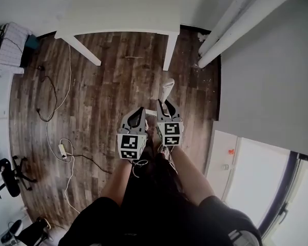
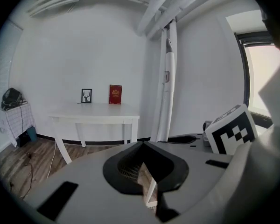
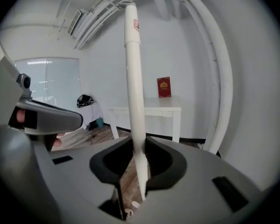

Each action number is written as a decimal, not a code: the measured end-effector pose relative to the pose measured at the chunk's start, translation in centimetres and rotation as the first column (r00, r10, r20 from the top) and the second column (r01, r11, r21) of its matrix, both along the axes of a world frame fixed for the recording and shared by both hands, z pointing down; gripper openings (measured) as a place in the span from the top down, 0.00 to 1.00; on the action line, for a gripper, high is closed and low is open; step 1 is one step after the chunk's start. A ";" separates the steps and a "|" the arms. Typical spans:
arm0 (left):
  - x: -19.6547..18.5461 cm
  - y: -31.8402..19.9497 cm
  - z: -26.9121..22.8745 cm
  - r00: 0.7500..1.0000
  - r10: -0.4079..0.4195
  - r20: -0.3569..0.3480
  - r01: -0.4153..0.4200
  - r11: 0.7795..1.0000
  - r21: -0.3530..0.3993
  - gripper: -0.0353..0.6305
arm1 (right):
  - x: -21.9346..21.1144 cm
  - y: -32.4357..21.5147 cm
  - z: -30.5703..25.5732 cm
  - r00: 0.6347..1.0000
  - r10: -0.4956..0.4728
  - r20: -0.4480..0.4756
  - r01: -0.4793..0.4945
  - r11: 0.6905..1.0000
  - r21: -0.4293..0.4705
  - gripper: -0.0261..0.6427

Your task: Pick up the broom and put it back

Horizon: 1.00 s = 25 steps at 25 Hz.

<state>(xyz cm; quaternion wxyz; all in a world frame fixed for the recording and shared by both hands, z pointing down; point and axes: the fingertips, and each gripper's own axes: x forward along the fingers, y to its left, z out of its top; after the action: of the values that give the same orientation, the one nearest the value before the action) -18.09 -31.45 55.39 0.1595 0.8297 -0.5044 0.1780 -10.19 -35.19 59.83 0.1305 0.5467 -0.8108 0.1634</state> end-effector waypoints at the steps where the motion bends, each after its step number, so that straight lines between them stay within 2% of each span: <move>1: -0.5 -1.1 0.5 1.000 0.002 0.003 -0.002 1.000 -0.004 0.95 | -0.2 -1.1 0.7 1.000 -0.012 -0.008 0.012 1.000 -0.008 0.81; 7: -3.5 -6.6 3.5 0.996 -0.013 0.086 0.013 1.000 0.000 0.95 | -2.1 -6.8 6.9 0.998 -0.032 -0.060 0.027 0.995 -0.096 0.81; 11: -4.1 -9.5 5.9 0.999 -0.009 0.043 0.011 0.999 -0.044 0.95 | -2.9 -9.9 10.4 0.996 -0.025 -0.091 0.012 0.990 -0.140 0.81; 19: -4.9 -15.6 9.7 0.999 0.021 0.026 -0.019 0.996 -0.091 0.95 | -2.7 -17.0 14.2 0.994 0.006 -0.113 -0.025 0.985 -0.172 0.81; 25: -4.5 -19.3 11.7 0.999 0.050 0.013 -0.048 0.994 -0.100 0.95 | -3.0 -22.8 14.8 0.993 0.020 -0.115 -0.035 0.992 -0.123 0.81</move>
<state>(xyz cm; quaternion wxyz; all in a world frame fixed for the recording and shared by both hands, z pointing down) -22.60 -50.71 67.08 0.1924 0.8314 -0.4757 0.2134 -13.18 -58.02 74.59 0.2079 0.5571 -0.7826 0.1842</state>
